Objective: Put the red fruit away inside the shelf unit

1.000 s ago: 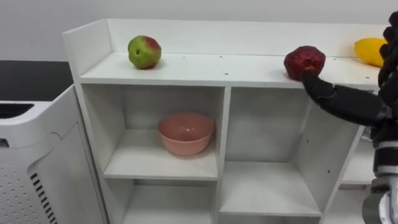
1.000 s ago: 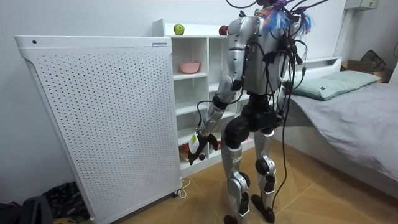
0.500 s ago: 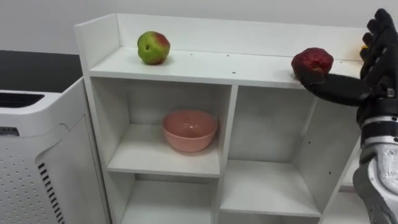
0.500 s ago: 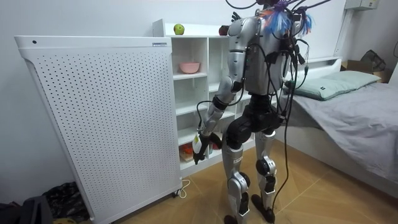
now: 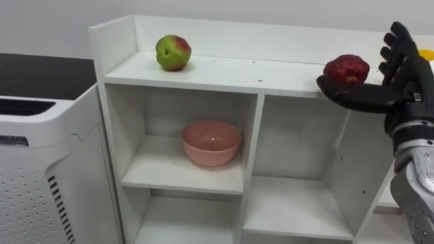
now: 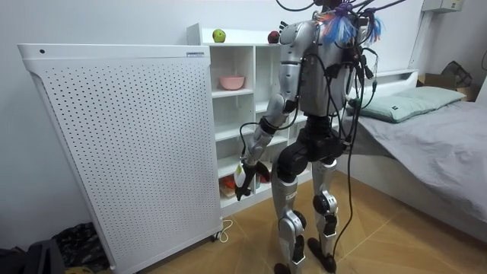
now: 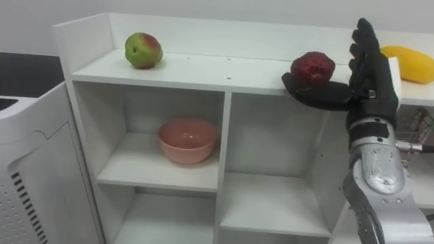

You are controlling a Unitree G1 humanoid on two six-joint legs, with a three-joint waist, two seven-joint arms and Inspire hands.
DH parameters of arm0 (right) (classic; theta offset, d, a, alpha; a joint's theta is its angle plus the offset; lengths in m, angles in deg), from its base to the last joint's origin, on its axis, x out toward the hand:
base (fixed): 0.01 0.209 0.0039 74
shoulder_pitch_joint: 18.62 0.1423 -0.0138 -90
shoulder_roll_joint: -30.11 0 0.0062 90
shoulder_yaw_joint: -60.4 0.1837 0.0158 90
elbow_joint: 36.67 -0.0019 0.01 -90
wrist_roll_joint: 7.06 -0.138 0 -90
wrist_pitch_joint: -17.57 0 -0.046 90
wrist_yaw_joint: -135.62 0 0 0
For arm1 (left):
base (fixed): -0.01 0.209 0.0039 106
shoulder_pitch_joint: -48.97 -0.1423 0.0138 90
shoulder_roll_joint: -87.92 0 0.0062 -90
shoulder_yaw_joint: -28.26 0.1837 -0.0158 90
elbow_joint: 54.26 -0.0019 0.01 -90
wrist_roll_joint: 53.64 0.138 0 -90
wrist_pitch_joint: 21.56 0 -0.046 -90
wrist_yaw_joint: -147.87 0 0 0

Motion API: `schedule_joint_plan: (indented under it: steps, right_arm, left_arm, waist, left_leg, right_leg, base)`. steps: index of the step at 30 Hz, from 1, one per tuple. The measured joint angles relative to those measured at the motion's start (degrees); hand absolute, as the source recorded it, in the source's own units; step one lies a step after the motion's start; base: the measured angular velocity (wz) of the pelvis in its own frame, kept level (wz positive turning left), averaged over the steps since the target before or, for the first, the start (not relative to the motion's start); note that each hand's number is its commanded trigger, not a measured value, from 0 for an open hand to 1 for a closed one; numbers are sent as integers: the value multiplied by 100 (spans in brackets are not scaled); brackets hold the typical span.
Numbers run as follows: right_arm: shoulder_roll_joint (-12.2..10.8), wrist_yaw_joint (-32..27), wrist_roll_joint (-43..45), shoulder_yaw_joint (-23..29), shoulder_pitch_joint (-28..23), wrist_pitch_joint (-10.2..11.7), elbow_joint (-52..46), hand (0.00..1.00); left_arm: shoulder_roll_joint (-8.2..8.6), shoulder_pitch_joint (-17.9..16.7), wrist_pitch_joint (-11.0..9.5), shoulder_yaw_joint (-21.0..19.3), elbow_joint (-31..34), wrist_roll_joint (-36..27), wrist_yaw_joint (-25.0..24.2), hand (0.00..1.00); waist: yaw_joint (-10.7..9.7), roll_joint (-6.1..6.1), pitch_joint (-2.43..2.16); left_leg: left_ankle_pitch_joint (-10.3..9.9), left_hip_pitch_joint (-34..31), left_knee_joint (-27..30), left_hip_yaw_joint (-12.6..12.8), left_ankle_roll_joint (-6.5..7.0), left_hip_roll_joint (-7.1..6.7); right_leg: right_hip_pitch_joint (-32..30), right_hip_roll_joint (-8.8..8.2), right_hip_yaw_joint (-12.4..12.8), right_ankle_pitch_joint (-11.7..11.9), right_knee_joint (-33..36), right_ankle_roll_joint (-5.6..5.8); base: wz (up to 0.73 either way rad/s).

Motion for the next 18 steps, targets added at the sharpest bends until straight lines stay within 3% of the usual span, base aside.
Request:
schedule_joint_plan:
  steps: [1, 2, 3, 11, 18]
  right_arm:
    - [18, 45, 3, -1, 1, -24, 13, 0]
    - [37, 77, 6, -3, 3, -48, 18, 55]
    - [42, 100, 8, -3, 3, -58, 18, 98]
    - [110, 353, 306, -7, 7, -186, 18, 100]
    - [129, 429, 482, -5, 8, -241, 17, 100]
  left_arm:
    - [-14, 56, 38, 0, 0, -2, -26, 0]
    - [-23, 96, 57, 0, 0, -2, -34, 0]
    - [-27, 112, 69, 0, 0, -3, -36, 0]
    - [-48, 180, 260, -1, 49, -19, -118, 0]
    - [-79, 225, 307, -6, 301, -35, -161, 0]
  waist:
    - [-4, -6, -4]
    - [-5, -10, -7]
    - [-5, -11, -7]
    - [-2, -11, -13]
    - [6, -13, -20]
  left_leg:
    - [0, 2, 0, 0, 0, -1]
    - [0, 3, 0, 0, 0, -3]
    - [0, 5, 0, 0, 0, -3]
    - [0, 3, 12, 1, 0, -2]
    - [0, 2, 14, 16, 0, -2]
  right_leg:
    - [3, -1, 1, 0, -1, 0]
    - [6, -1, 5, 0, -1, 0]
    - [7, -1, 7, 0, -2, 0]
    - [15, 0, 5, 0, -4, 0]
    - [15, 1, 10, 0, -5, 0]
  base:
    - [0]
    - [0]
    - [0]
    - [0]
    - [0]
